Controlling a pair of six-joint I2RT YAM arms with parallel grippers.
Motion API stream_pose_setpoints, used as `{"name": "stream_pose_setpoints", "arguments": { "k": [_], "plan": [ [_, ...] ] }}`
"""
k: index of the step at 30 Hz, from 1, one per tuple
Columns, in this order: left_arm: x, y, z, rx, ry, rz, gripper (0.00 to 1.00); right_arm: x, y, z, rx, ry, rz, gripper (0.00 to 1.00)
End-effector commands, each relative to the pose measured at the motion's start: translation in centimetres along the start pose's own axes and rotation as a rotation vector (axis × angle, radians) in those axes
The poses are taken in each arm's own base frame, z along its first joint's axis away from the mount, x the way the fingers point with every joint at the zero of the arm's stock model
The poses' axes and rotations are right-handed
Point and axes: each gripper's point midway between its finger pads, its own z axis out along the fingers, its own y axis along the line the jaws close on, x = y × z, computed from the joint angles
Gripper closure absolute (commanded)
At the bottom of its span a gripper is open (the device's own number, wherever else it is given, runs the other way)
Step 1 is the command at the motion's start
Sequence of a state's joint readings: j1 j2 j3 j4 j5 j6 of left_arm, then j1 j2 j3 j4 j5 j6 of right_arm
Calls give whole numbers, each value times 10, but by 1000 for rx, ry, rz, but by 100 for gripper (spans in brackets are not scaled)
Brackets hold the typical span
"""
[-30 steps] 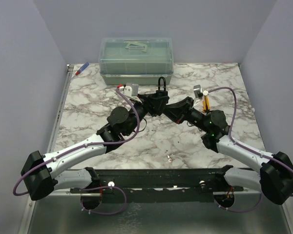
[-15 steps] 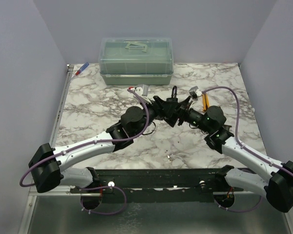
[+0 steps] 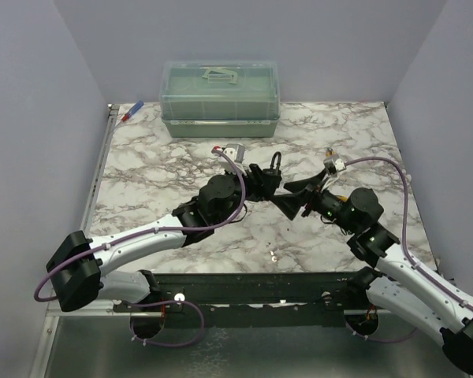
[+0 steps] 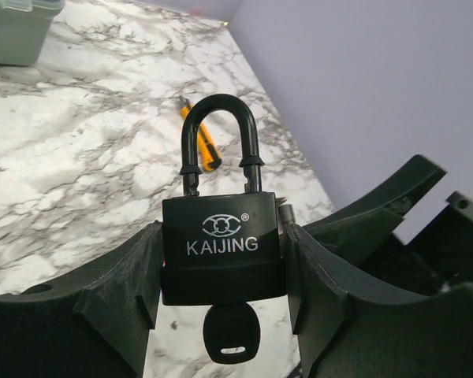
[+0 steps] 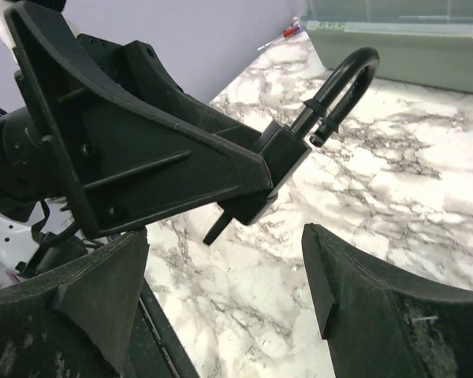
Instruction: Unlock with the key
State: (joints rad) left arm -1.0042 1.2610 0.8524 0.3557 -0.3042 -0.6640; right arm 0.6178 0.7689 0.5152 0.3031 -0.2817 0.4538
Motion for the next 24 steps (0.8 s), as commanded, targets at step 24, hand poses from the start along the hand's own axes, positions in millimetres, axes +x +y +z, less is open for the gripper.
{"name": "stream_pose_setpoints", "arguments": {
  "k": [24],
  "plan": [
    [3,-16,-29,210,33,262,100,-24,-45,27,468,64,463,40]
  ]
}}
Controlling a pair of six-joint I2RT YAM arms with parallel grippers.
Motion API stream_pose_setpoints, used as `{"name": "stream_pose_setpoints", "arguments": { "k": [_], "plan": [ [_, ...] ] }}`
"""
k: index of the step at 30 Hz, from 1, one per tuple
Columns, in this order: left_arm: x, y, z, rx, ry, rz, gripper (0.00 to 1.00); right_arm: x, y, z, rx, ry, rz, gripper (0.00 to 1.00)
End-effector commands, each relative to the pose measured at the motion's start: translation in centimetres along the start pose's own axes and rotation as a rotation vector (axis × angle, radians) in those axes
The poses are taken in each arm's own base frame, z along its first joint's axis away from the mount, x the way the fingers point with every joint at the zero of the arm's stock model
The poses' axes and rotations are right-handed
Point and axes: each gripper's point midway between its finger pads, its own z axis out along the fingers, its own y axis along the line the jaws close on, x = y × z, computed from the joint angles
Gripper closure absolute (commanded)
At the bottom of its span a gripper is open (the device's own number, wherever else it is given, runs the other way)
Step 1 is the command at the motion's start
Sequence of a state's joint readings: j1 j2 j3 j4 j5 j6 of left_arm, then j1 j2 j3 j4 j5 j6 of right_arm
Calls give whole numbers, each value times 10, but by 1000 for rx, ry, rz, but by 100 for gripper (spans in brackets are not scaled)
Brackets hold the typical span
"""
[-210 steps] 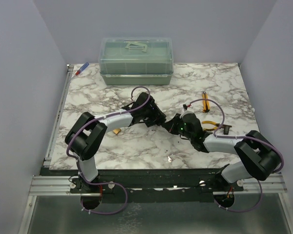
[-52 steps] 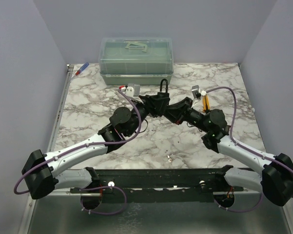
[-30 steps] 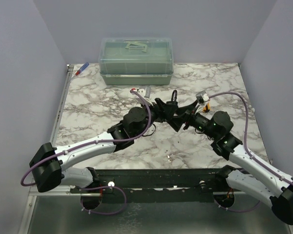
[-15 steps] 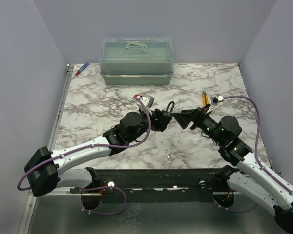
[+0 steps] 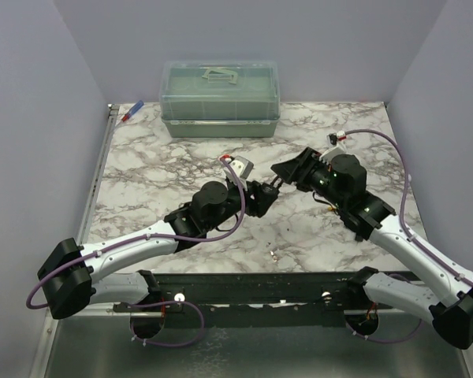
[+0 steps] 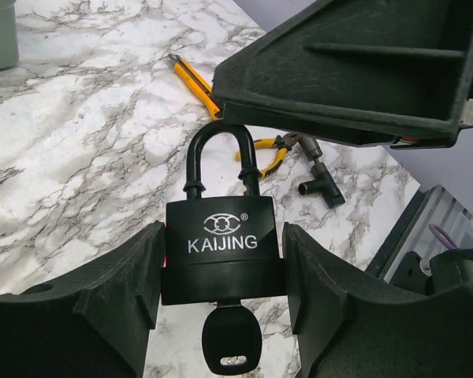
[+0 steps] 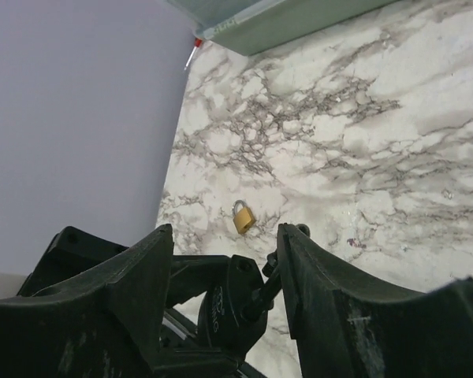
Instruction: Unlock with the key
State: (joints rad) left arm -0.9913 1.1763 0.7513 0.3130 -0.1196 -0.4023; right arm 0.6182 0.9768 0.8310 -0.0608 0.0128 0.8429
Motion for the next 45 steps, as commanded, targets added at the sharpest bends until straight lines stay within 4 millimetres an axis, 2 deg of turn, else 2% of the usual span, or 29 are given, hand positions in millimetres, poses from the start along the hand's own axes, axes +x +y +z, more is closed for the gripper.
{"name": "stream_pose_setpoints", "arguments": {
  "k": [1,6,11,14,17,24,29,31,33,37,41,45],
  "plan": [
    [-36,-19,-3,75,-115,3,100,1,-9,0,97,34,40,41],
    [-35,-14,1,49,-116,9,100,3,-19,-3,170,49,61,40],
    [-33,-10,3,29,-116,15,100,-6,-36,-12,263,-13,73,28],
    [-32,-10,3,27,-113,17,100,-5,-47,-17,317,-27,119,22],
    [-30,-5,5,7,-111,19,100,2,-58,-18,364,-22,155,21],
    [0,17,6,-92,-29,-27,99,34,-87,-13,421,46,161,22],
    [39,38,-9,-193,134,-25,71,64,-105,-6,433,194,21,21],
    [46,44,-17,-217,158,-32,52,81,-115,-4,460,297,-43,18],
    [49,52,-25,-261,183,-23,43,95,-126,-7,509,382,-74,12],
    [50,69,-40,-340,241,15,34,124,-138,-16,513,539,-107,1],
    [39,82,-51,-375,250,5,31,151,-144,-28,518,670,-75,0],
    [27,86,-55,-381,245,-27,30,160,-154,-42,597,704,-106,0]
  ]
}}
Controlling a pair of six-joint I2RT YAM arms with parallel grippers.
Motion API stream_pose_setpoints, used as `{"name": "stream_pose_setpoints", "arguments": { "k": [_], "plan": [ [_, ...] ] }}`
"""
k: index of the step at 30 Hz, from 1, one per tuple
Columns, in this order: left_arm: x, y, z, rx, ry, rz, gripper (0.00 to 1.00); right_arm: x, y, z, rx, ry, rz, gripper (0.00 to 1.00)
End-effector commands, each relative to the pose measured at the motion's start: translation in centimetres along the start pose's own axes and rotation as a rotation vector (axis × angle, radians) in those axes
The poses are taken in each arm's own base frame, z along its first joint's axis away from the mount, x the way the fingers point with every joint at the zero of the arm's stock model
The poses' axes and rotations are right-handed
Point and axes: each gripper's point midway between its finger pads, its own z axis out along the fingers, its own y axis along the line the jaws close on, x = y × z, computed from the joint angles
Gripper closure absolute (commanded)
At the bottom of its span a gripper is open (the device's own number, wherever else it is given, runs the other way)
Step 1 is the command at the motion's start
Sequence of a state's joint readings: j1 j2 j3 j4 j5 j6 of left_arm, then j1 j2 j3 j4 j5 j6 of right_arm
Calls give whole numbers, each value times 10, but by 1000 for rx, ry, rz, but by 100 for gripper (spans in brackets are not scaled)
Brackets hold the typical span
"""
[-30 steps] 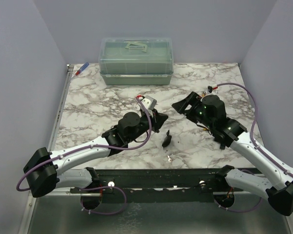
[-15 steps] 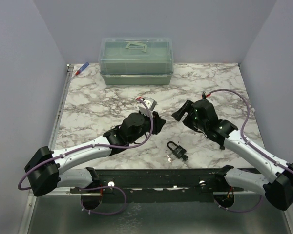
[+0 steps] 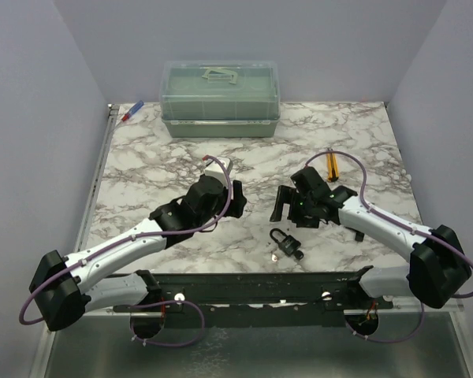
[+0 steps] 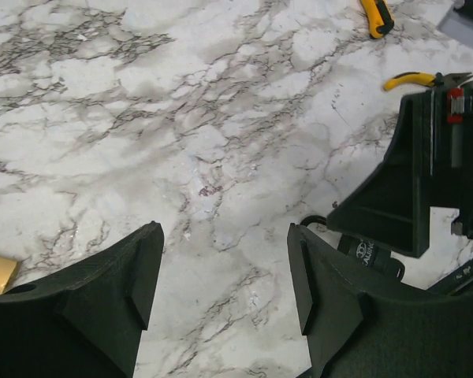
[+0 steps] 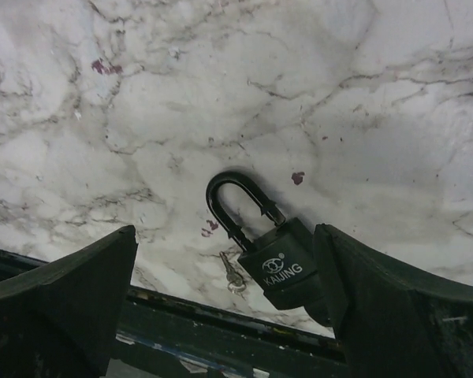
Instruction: Unlock with the key
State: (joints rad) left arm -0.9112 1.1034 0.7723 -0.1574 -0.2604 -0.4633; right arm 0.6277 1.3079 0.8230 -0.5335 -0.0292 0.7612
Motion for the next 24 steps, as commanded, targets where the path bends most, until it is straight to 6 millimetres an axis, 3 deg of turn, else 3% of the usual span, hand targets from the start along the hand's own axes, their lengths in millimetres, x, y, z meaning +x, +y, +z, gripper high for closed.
{"name": "stream_pose_setpoints", "arguments": {
  "k": [1,7,11,24],
  "plan": [
    [-18,8,-12,-21,0,-23,30,30,-15,-3,71,108,-50,0],
    [-21,11,-15,-16,-2,-35,30,63,-26,1,154,236,-146,0],
    [-21,12,-16,-17,-7,-42,30,75,-29,2,180,269,-195,0],
    [-20,16,-18,-29,-15,-52,30,78,-35,10,272,267,-267,3]
  ]
}}
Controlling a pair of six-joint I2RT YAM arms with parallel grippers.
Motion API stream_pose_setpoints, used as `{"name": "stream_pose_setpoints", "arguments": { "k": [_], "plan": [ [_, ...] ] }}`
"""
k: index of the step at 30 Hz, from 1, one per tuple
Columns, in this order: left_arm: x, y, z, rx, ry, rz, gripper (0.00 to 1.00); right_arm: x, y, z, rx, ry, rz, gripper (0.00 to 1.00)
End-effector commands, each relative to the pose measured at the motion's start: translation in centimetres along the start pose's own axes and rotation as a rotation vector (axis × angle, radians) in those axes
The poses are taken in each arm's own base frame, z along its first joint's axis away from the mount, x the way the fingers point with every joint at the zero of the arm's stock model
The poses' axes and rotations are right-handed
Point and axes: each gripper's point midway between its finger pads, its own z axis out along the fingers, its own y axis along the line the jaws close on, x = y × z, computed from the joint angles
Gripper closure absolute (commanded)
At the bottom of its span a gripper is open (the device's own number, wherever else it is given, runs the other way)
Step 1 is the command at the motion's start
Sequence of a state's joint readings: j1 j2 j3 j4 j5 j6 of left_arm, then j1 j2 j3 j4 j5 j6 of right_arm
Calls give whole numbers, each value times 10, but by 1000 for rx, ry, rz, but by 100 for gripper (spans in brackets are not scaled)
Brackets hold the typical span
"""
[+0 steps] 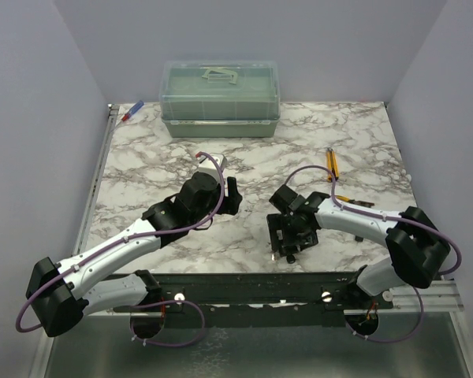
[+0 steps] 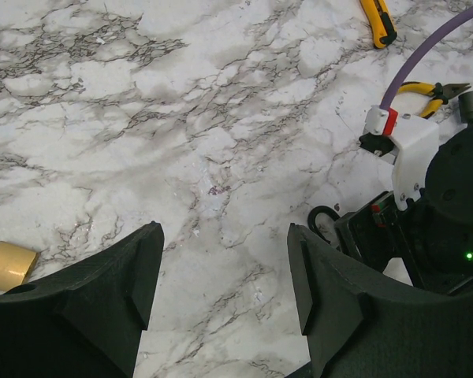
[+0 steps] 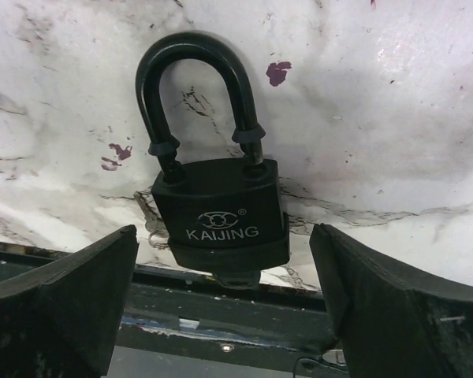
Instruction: Unlock with the key
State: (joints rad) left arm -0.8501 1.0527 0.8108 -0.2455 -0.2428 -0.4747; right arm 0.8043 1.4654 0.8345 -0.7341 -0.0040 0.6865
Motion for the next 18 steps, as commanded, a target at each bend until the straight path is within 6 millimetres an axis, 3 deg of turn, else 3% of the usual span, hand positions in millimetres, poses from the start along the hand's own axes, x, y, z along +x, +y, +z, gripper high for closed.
{"name": "stream_pose_setpoints", "arguments": {
  "k": [1,9,18],
  "plan": [
    [-2,0,-4,7,-5,-14,30,-6,-6,0,86,-20,-23,4],
    [-2,1,-3,4,-6,-15,31,-15,-4,0,147,-62,-35,24],
    [-2,1,-3,1,-9,-13,31,-7,-2,9,200,-37,-76,27]
  ]
}}
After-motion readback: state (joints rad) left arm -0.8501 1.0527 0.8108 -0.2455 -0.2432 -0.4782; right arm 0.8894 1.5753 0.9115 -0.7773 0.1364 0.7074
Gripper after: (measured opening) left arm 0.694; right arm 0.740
